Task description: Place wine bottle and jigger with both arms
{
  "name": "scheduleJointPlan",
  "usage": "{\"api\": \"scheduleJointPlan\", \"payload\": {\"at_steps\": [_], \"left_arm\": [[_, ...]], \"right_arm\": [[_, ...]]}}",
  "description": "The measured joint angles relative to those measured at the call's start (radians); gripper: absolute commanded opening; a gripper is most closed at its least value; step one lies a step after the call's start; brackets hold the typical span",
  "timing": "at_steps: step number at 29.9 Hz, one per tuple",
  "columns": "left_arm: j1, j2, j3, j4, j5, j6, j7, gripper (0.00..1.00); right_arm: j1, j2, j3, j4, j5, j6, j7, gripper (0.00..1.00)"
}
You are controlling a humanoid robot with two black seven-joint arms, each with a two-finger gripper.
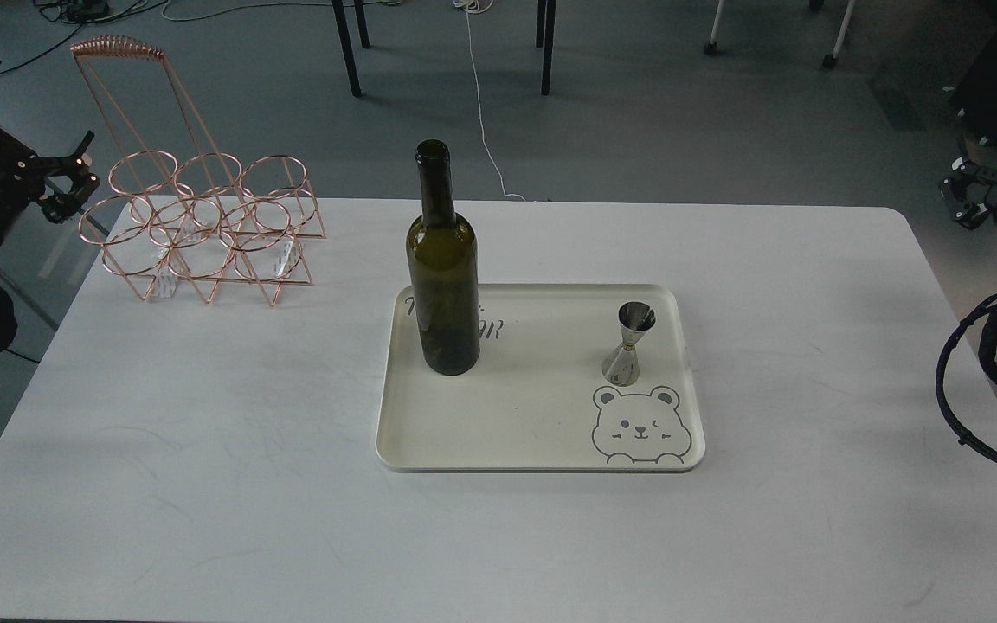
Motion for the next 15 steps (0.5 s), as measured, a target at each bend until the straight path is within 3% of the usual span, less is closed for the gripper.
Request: {"api": "scheduleJointPlan", "payload": {"at_steps": [11, 15], "left_arm": [[-0.004, 0.001, -0.010, -0.006, 0.003, -0.008, 0.002, 0.98], [-0.006, -0.001, -0.011, -0.007, 0.003, -0.009, 0.002, 0.98]], "right_arm": [[0.002, -0.017, -0.023, 0.029, -0.002, 0.001, 0.000, 0.98], [0.007, -0.085, -0.061, 0.119, -0.073, -0.012, 0.000, 0.98]]}}
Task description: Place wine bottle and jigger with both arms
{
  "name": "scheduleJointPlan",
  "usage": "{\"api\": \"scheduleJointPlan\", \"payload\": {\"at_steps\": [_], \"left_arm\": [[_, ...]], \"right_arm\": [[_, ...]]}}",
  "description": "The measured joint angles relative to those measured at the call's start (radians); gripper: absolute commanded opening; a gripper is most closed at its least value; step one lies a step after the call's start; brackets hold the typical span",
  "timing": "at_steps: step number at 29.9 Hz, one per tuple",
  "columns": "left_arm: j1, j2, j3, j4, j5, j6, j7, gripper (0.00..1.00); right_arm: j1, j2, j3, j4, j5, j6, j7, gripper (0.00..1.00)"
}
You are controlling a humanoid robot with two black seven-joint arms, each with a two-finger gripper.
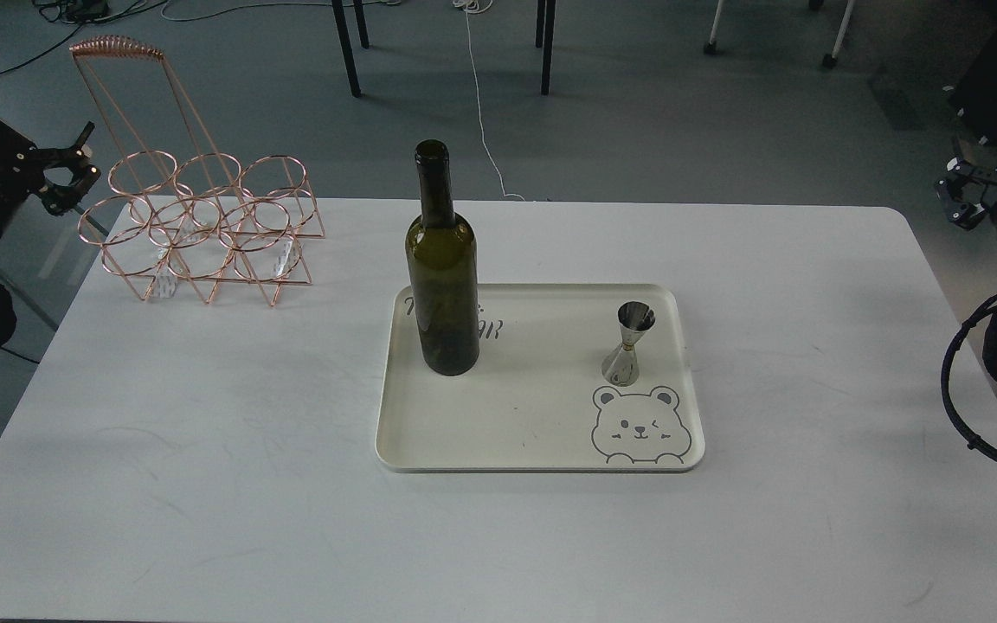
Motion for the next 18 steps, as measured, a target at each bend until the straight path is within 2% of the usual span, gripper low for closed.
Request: {"api": "scheduleJointPlan", "payload": {"at_steps": [10, 15, 18], "left_arm": [[0.000, -0.015, -0.020, 0.000, -0.001, 0.001, 0.000, 0.98], [0.003, -0.021, -0.020, 0.000, 0.000, 0.011, 0.000, 0.98], [0.005, -0.024, -0.020, 0.000, 0.002, 0.012, -0.001, 0.98]], "right_arm": [[-0.052, -0.250, -0.030, 0.492, -0.417, -0.241, 0.000, 0.98], [-0.117, -0.311, -0.065, 0.679, -0.791, -0.393, 0.000, 0.98], [-0.148, -0.326, -0.105, 0.737, -1.010, -0.464, 0.000, 0.98]]}}
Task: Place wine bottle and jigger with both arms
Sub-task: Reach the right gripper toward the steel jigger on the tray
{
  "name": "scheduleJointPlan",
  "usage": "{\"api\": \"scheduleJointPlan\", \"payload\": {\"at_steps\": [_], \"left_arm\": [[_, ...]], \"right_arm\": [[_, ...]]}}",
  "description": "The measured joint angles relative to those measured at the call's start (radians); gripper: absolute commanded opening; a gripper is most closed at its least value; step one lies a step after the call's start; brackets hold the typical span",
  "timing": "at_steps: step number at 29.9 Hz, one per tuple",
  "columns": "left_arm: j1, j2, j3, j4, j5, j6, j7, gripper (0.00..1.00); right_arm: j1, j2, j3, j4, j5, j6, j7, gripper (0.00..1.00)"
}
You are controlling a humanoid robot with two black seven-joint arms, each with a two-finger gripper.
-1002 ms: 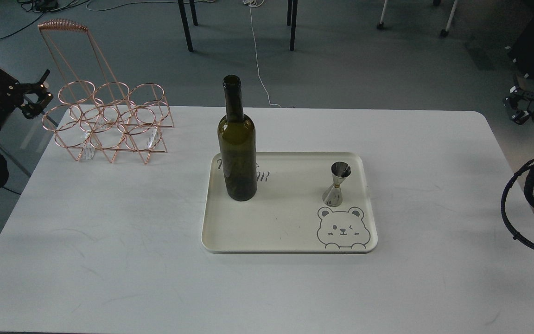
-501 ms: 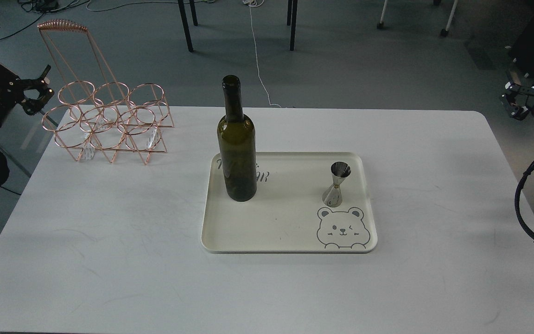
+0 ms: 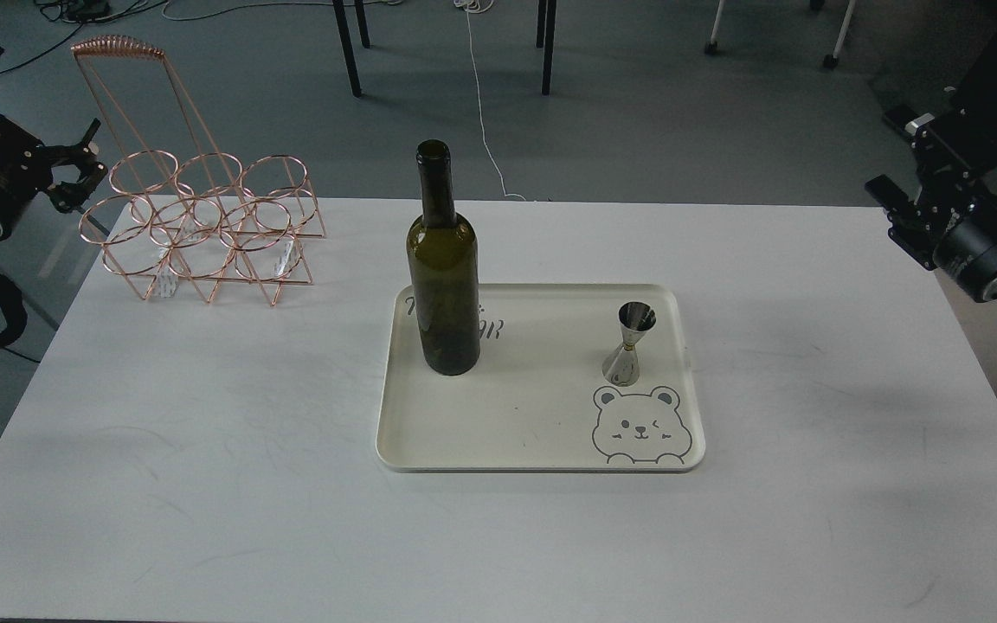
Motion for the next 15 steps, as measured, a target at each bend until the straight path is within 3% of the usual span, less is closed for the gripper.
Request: {"api": "scheduleJointPlan", "payload": {"at_steps": [7, 15], "left_arm": [[0.001, 0.002, 0.001, 0.000, 0.005, -0.007, 0.000, 0.98], [0.001, 0.002, 0.002, 0.000, 0.008, -0.012, 0.002, 0.98]], "right_arm": [[-0.012, 0.010, -0.113, 0.016, -0.356, -0.143, 0.000, 0.95], [0.028, 0.124, -0.191, -0.082, -0.672, -0.173, 0.000, 0.92]]}}
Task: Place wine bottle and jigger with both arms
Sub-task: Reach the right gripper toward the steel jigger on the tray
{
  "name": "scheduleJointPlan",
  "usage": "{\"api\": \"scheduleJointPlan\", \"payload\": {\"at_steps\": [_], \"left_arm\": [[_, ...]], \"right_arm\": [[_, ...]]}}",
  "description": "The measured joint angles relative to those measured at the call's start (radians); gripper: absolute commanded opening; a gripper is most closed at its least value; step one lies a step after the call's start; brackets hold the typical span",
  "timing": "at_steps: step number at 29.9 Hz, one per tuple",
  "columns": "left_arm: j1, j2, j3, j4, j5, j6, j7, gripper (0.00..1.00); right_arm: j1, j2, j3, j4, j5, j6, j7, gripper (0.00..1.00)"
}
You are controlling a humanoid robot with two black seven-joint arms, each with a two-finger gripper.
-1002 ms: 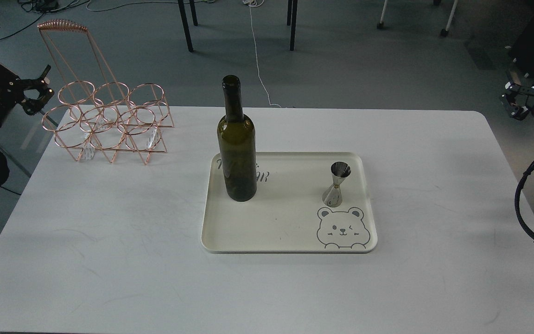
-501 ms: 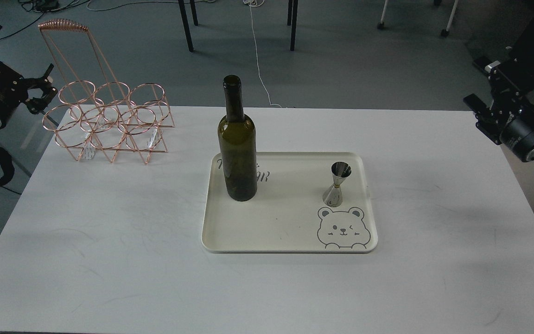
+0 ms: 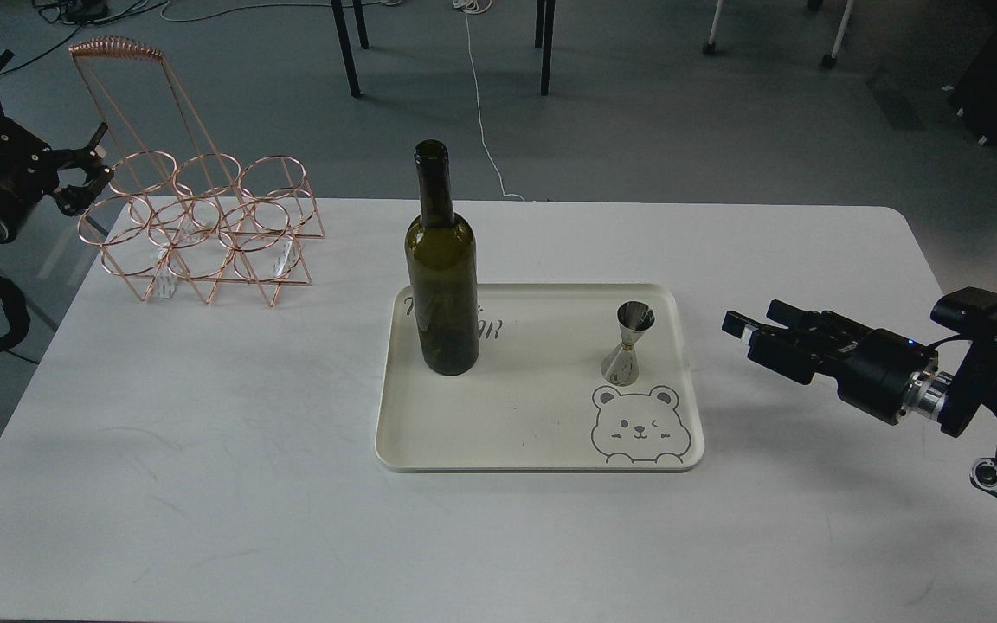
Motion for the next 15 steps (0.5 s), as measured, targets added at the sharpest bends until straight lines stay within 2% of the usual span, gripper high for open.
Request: {"api": "scheduleJointPlan", "payload": {"at_steps": [6, 15], "left_arm": [[0.000, -0.002, 0.000, 0.000, -0.001, 0.000, 0.000, 0.98], [0.001, 0.008, -0.001, 0.000, -0.003, 0.002, -0.001, 0.98]], "right_arm": [[0.055, 0.129, -0.005, -0.116, -0.172, -0.001, 0.000, 0.89], [0.174, 0.288, -0.177, -0.231, -0.204, -0.001, 0.000, 0.63]]}}
